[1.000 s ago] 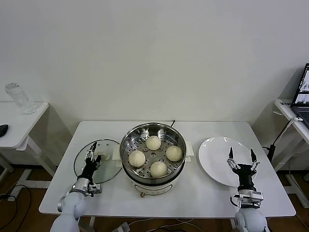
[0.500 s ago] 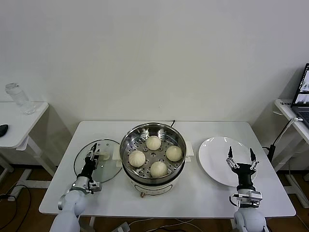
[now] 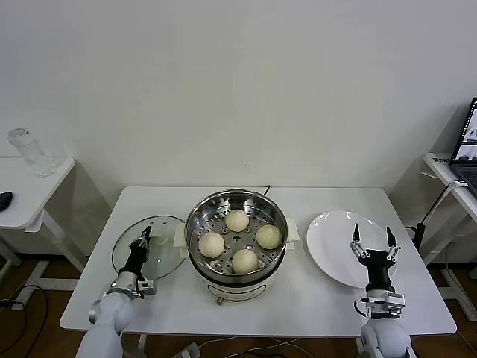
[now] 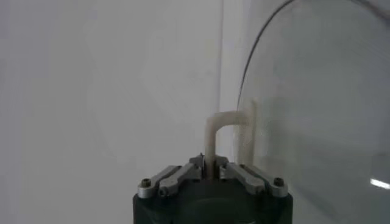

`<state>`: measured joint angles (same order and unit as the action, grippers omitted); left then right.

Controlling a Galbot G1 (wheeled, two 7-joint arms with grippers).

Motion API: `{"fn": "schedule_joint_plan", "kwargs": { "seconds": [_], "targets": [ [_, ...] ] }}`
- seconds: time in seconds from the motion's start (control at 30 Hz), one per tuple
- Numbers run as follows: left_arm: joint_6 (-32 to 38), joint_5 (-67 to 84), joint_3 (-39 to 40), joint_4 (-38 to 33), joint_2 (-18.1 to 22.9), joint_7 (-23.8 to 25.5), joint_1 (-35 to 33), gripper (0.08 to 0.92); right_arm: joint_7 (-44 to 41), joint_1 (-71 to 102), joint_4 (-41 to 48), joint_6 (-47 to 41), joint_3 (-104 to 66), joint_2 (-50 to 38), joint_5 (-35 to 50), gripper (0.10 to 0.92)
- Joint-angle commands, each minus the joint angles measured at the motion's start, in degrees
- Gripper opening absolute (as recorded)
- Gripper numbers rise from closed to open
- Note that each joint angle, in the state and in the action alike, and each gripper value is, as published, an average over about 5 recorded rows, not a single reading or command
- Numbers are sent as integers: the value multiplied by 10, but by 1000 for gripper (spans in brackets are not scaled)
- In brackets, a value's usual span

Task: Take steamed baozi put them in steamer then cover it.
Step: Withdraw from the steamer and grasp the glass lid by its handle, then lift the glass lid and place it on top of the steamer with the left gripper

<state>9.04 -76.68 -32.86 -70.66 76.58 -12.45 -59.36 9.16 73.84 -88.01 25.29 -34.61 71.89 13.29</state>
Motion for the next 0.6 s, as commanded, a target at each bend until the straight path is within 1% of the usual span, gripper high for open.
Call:
{"fn": "schedule_joint_plan", "kwargs": {
  "seconds": [0.03, 0.13, 0.37, 0.43, 0.6],
  "targets": [
    [4, 0, -11, -47, -4, -5, -14, 188, -1, 0, 2, 2, 2, 2, -2, 823],
    [2, 3, -25, -97, -15, -4, -29, 188, -1, 0, 3, 3, 3, 2, -2, 823],
    [-18, 32, -71, -222, -59, 10, -65, 188, -1, -4, -1, 2, 5, 3, -4, 823],
    [-20, 40, -83, -247, -69, 12, -71, 188, -1, -7, -1, 2, 6, 3, -4, 823],
    [-27, 80, -94, -325, -88, 17, -96, 188, 0, -17, 2, 0, 9, 1, -3, 823]
  ]
}}
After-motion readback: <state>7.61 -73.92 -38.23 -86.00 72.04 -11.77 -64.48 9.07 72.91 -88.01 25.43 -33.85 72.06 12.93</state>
